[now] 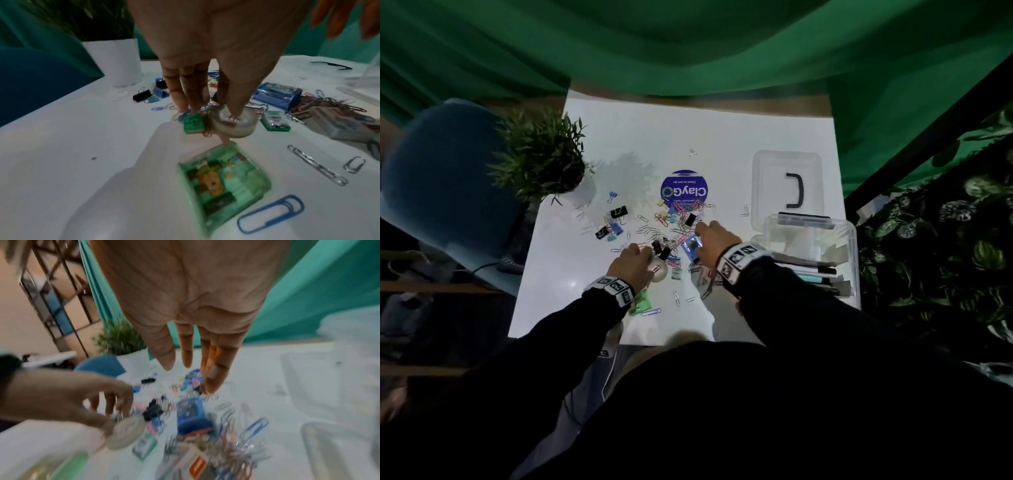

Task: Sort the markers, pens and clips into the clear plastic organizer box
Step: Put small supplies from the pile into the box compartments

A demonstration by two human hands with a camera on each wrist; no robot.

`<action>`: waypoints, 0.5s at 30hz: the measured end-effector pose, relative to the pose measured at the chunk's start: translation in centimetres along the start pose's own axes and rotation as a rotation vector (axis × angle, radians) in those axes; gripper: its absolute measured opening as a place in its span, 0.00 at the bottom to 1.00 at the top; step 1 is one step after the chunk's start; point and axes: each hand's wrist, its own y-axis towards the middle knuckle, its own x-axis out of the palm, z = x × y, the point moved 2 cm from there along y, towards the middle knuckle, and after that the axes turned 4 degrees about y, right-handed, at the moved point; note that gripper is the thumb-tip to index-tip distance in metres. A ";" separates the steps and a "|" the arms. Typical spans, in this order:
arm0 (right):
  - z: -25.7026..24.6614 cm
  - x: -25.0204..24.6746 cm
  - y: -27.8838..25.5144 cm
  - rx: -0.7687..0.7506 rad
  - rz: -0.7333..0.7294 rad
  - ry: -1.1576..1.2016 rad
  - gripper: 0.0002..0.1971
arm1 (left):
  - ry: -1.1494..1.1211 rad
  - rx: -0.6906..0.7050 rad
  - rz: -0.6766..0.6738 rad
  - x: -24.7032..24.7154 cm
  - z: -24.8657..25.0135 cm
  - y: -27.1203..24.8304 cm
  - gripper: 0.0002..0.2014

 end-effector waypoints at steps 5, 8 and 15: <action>-0.2 4.7 3.8 0.095 -0.058 -0.080 0.26 | 0.074 0.108 -0.112 1.7 -1.7 -1.5 0.24; -0.3 5.9 4.6 0.100 -0.020 -0.134 0.27 | 0.208 0.248 -0.187 3.4 -2.3 -2.3 0.34; -0.4 5.4 6.0 0.120 0.077 -0.111 0.29 | 0.045 0.296 -0.275 3.0 -2.3 -1.9 0.28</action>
